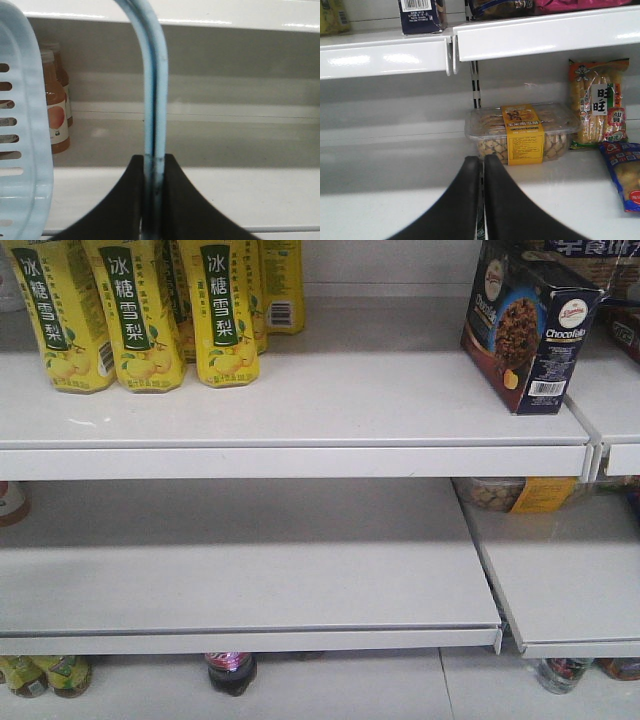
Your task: Left arm holds basket, right arm returns cookies
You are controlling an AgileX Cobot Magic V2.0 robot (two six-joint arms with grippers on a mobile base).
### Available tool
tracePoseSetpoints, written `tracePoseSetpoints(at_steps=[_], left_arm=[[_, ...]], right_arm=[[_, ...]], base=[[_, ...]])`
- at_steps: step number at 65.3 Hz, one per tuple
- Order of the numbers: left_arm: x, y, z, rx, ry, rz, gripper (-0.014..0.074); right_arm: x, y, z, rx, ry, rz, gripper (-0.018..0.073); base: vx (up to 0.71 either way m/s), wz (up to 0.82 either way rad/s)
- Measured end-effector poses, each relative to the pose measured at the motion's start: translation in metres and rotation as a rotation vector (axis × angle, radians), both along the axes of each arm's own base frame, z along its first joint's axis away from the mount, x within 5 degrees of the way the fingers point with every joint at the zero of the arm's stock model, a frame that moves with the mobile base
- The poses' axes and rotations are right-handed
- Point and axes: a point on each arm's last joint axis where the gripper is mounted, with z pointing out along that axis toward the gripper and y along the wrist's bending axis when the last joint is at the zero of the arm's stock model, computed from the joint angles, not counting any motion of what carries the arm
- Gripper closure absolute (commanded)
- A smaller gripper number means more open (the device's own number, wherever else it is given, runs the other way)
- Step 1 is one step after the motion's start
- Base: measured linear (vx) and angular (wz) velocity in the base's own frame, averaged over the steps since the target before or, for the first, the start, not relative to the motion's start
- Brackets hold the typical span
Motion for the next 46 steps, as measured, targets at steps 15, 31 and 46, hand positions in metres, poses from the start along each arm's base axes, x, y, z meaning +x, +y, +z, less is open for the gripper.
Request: tracePoseSetpoints(at_steps=[15, 31, 46], left_arm=[[0.0000, 0.0000, 0.0000, 0.000, 0.000, 0.000, 0.0599], [0.0000, 0.0000, 0.0000, 0.000, 0.000, 0.000, 0.0599], [0.0000, 0.0000, 0.0000, 0.000, 0.000, 0.000, 0.0599]], right_arm=[[0.0000, 0.0000, 0.0000, 0.000, 0.000, 0.000, 0.0570], [0.0000, -0.0001, 0.0000, -0.009, 0.000, 0.000, 0.0570], [-0.0001, -0.0029, -0.0007, -0.064, 0.007, -0.027, 0.0570]], base=[[0.00, 0.00], [0.00, 0.00], [0.00, 0.00]])
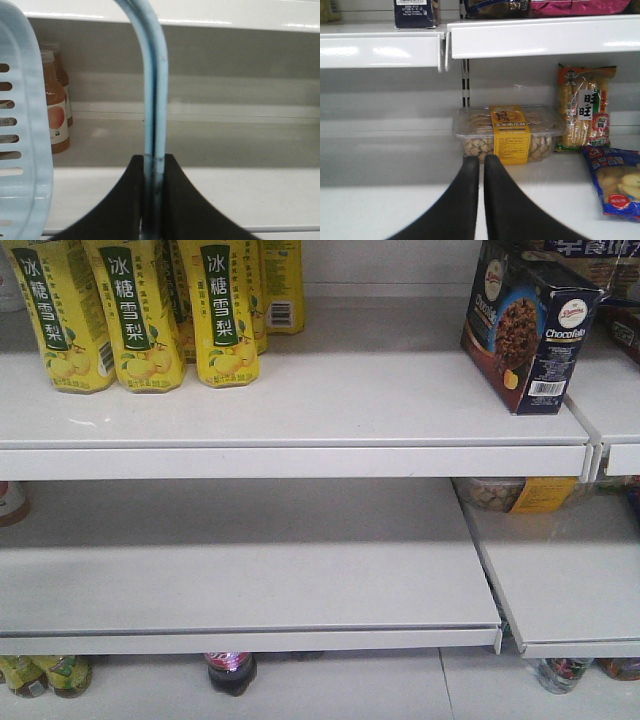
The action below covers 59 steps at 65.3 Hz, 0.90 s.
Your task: Left arm holds basket, right arm returns cookies
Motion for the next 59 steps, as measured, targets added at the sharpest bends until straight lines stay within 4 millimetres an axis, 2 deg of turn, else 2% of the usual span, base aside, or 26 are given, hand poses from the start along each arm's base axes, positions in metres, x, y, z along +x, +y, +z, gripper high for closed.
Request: tracePoseSetpoints(at_steps=[12, 22, 44, 59], left_arm=[[0.000, 0.000, 0.000, 0.000, 0.000, 0.000, 0.0599], [0.000, 0.000, 0.000, 0.000, 0.000, 0.000, 0.0599], [0.000, 0.000, 0.000, 0.000, 0.000, 0.000, 0.0599], [0.000, 0.000, 0.000, 0.000, 0.000, 0.000, 0.0599]], right_arm=[[-0.001, -0.004, -0.003, 0.020, -0.007, -0.041, 0.0570], [-0.004, -0.004, -0.017, 0.027, -0.065, -0.048, 0.0570], [-0.006, -0.004, -0.018, 0.017, -0.096, -0.043, 0.0570], [-0.006, 0.000, -0.018, -0.004, -0.095, 0.027, 0.0570]], base=[[0.00, 0.00], [0.00, 0.00], [0.00, 0.00], [0.00, 0.00]])
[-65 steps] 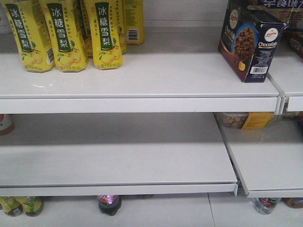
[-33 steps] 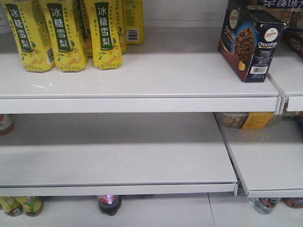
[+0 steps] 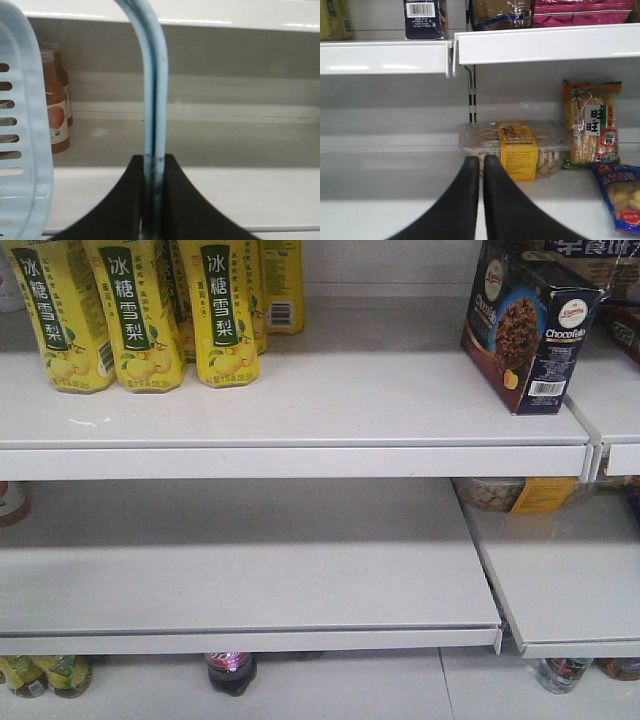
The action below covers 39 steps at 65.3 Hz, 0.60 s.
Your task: Left arm holds basket, right arm returns cookies
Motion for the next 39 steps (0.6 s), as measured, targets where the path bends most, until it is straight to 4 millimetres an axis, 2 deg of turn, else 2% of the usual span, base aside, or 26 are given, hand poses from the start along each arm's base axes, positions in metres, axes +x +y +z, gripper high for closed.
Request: tracePoseSetpoints(at_steps=[39], left_arm=[[0.0000, 0.0000, 0.0000, 0.000, 0.000, 0.000, 0.0599]], right_arm=[[0.0000, 0.0000, 0.0000, -0.003, 0.000, 0.000, 0.0570]], base=[[0.00, 0.00]])
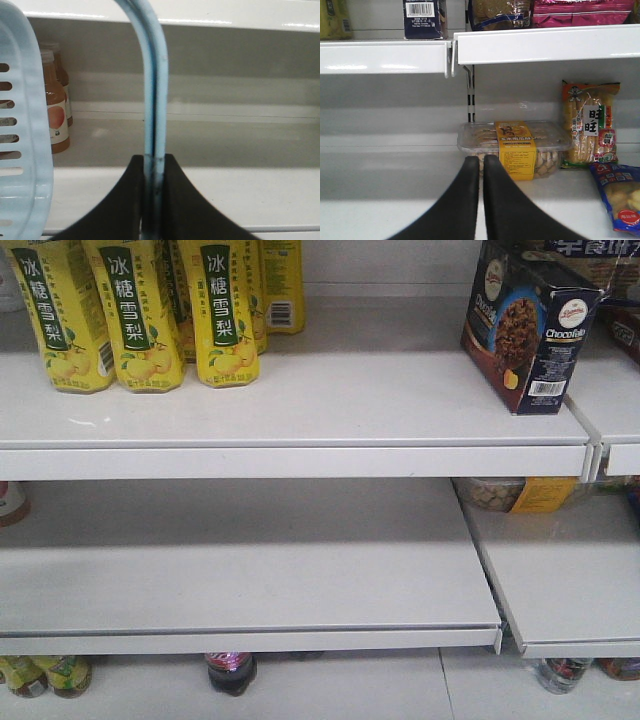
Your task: Left arm holds basket, right arm returns cookies
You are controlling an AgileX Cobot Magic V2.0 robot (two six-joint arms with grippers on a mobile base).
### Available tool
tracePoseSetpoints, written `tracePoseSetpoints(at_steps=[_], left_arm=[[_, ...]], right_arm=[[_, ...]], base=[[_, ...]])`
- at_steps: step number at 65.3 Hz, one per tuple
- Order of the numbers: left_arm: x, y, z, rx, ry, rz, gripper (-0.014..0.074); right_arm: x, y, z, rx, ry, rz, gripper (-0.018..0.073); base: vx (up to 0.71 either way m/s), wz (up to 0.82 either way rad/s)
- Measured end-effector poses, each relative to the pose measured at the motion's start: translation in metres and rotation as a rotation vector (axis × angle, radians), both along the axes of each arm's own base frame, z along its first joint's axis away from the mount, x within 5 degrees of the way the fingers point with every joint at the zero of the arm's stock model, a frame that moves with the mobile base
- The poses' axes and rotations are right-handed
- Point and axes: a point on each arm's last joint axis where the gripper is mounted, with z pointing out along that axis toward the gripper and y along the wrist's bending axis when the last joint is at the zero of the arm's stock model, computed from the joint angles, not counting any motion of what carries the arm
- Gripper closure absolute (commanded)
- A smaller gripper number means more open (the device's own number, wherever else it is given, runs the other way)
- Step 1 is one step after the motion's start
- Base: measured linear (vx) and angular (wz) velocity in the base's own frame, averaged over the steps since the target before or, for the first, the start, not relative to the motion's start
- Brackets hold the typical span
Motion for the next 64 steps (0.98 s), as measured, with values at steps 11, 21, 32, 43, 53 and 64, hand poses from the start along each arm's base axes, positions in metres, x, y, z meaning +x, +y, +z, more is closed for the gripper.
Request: tracePoseSetpoints(at_steps=[11, 21, 32, 43, 53, 64], left_arm=[[0.0000, 0.0000, 0.0000, 0.000, 0.000, 0.000, 0.0599], [0.0000, 0.0000, 0.0000, 0.000, 0.000, 0.000, 0.0599], [0.0000, 0.0000, 0.0000, 0.000, 0.000, 0.000, 0.0599], [0.0000, 0.0000, 0.0000, 0.000, 0.000, 0.000, 0.0599], [0.0000, 0.0000, 0.0000, 0.000, 0.000, 0.000, 0.0599], [0.0000, 0.0000, 0.0000, 0.000, 0.000, 0.000, 0.0599]], right_arm=[[0.0000, 0.0000, 0.0000, 0.000, 0.000, 0.000, 0.0570], [0.0000, 0.0000, 0.0000, 0.000, 0.000, 0.000, 0.0570], [0.0000, 0.0000, 0.0000, -0.001, 0.000, 0.000, 0.0570], [0.0000, 0.0000, 0.0000, -0.001, 0.000, 0.000, 0.0570], [0.0000, 0.0000, 0.0000, -0.001, 0.000, 0.000, 0.0570], [0.0000, 0.0000, 0.0000, -0.001, 0.000, 0.000, 0.0570]], base=[[0.00, 0.00], [0.00, 0.00], [0.00, 0.00], [0.00, 0.00], [0.00, 0.00], [0.00, 0.00]])
